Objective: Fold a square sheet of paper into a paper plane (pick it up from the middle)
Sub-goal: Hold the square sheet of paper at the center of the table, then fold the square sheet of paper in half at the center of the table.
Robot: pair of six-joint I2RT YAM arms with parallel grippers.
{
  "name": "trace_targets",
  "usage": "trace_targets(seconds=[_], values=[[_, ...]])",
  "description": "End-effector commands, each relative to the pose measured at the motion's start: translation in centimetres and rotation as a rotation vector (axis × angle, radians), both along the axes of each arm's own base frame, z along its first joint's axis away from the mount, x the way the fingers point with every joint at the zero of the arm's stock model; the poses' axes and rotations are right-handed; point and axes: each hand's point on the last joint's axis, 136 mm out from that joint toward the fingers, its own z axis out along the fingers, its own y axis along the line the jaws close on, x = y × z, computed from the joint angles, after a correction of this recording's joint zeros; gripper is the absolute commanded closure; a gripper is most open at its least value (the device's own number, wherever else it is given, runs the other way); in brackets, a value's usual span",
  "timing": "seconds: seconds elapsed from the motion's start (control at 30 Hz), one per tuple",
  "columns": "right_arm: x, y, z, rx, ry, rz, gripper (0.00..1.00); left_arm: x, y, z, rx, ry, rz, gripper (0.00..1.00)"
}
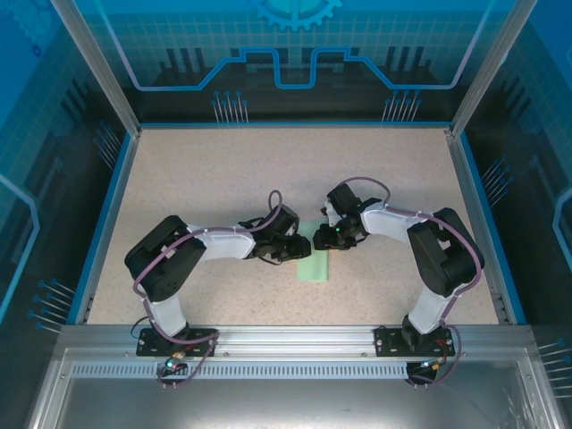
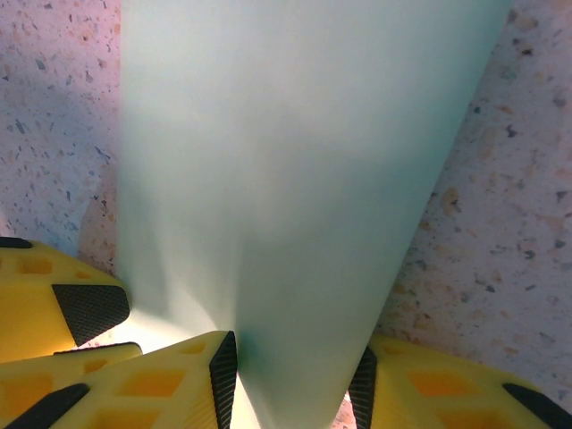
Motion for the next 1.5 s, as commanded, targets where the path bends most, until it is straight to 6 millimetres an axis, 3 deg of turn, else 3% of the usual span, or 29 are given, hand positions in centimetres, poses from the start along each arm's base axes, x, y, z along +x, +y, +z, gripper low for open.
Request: trace_targets(seconds=[0.0,0.23,0.67,0.83,1.07,1.47], values=[[-1.0,0.3,-1.1,0.006,0.044,0.012,0.59,-1.4,2.0,-2.8,0.139,0.044,-0.02,0.64],[-0.7,0.0,-0.4,0.008,0.029,0.006,0.58,-1.4,3.0,-3.1,0.203,0.033,-0.024,0.64],[0.3,-0.9,4.5,0.149,-0.025,-0.06,0.56,-1.6,3.8,-4.1,0.274,0.034,-0.041,0.65],[0.5,0.8,5.9,0.278,-0.013,-0.074,0.63,-1.5,3.9,-4.2,0.282,0.033,-0.046,0.66],[1.0,1.2,3.7,0.308,0.05,-0.104,0.77,-1.6,4.0,-4.3,0.293,0.032,-0.05,0.65],[1.0,0.1,0.5,0.257,0.076,-0.103,0.8,-1.8,4.3,-4.5,0.311,0.041,-0.048,0.66]])
